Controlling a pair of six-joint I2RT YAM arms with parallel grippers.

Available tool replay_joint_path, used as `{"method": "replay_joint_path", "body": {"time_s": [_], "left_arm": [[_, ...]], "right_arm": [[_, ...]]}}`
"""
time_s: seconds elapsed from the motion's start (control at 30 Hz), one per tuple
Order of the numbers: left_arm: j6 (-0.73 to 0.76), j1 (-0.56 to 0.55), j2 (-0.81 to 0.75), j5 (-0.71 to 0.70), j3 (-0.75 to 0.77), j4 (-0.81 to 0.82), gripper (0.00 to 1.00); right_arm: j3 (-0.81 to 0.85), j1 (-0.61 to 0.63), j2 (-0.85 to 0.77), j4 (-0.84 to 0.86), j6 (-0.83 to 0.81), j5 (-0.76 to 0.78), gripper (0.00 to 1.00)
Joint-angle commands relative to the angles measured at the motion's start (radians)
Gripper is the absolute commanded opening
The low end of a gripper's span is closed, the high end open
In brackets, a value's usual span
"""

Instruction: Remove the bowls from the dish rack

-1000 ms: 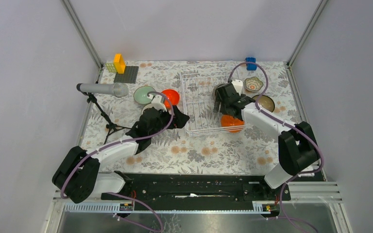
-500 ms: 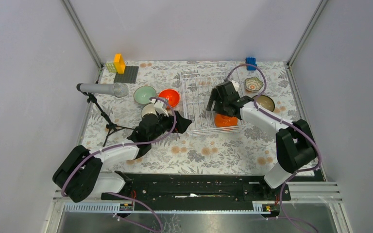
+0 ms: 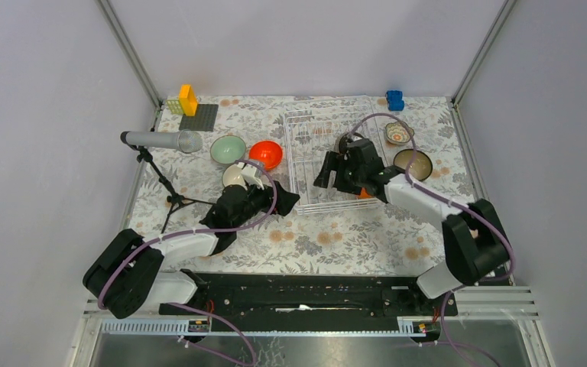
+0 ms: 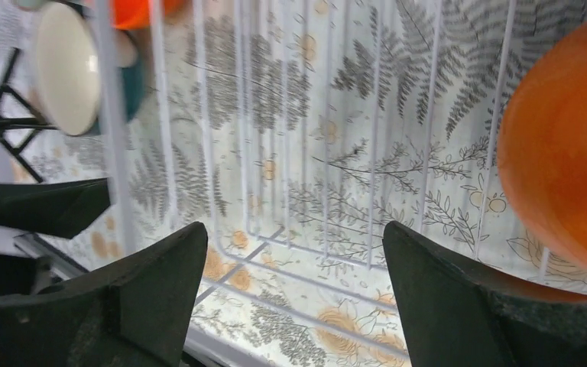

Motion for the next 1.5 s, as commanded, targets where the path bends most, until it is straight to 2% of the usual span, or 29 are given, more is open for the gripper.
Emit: {"method": "replay_joint_path", "body": {"time_s": [0.0,0.23,0.47,0.57,0.7,0.77,0.93,1.2,1.23,1.3,1.4,1.47], "left_arm": [[0.03,-0.004,-0.031,0.019,0.008,0.068,0.92],[0.032,-0.004,-0.044,0.038,0.01,0.067,0.92],[0.021,-0.004,-0.029,0.06,0.017,0.074,0.92],[0.017,-0.004,-0.022,0.05,0.008,0.088,0.92],[0.02,-0.004,-0.035,0.009,-0.014,0.103,0.92],[0.025,-0.006,-0.041,0.007,-0.019,0.107,0.91],[0.025,-0.008,-0.021,0.012,-0.005,0.108,0.91],[0.046,-0.042,-0.037,-0.022,0.01,0.081,0.9],[0.047,-0.044,-0.042,-0.024,0.008,0.08,0.9],[0.05,-0.047,-0.047,-0.028,0.007,0.078,0.9],[0.054,-0.049,-0.043,-0.032,0.009,0.077,0.91],[0.056,-0.05,-0.038,-0.032,0.012,0.072,0.9]], "right_arm": [[0.021,0.0,-0.161,-0.065,-0.057,0.071,0.93],[0.084,-0.001,-0.224,-0.229,-0.077,0.286,1.0],[0.171,0.0,-0.12,-0.296,-0.147,0.504,1.0],[0.302,-0.001,-0.022,-0.329,-0.232,0.591,1.0],[0.627,0.0,0.156,-0.578,-0.26,0.689,0.99],[0.666,0.0,0.183,-0.598,-0.245,0.691,0.96],[0.557,-0.001,0.157,-0.502,-0.22,0.716,0.95],[0.339,0.0,0.016,-0.359,-0.223,0.782,0.96],[0.309,0.0,-0.004,-0.331,-0.23,0.777,0.99],[0.231,-0.001,-0.057,-0.235,-0.306,0.728,1.0],[0.101,-0.001,-0.142,-0.099,-0.324,0.665,1.0],[0.084,-0.004,-0.169,-0.105,-0.292,0.642,1.0]]}}
